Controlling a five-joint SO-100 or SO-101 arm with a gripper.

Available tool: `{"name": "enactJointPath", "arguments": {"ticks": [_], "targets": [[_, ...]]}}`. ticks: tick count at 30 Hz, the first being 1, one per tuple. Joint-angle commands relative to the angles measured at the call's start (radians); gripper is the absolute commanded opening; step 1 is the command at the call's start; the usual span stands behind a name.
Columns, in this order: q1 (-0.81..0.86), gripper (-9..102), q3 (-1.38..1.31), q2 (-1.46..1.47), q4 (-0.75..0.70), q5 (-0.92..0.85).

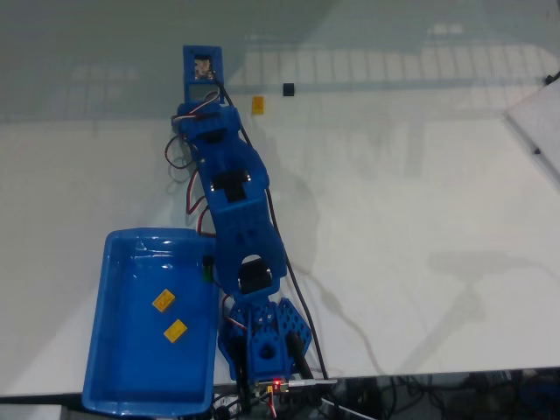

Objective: Pick up all the lego then put into the bin

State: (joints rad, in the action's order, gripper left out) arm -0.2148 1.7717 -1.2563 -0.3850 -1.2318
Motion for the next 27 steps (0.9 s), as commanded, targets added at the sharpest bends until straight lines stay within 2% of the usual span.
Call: {"name": "enactJointPath", "arguments": {"ticks": [1,12,22,27], "targets": [[-0.012,23,-0.046,-0.002,0.012,-0.006],[-0.017,0,-0.046,0.011,0.012,-0.018],[-0.014,0,-0.041,-0.011,0.012,-0.003],[-0.003,0,0.029,-0.206,0.000,0.049]]}}
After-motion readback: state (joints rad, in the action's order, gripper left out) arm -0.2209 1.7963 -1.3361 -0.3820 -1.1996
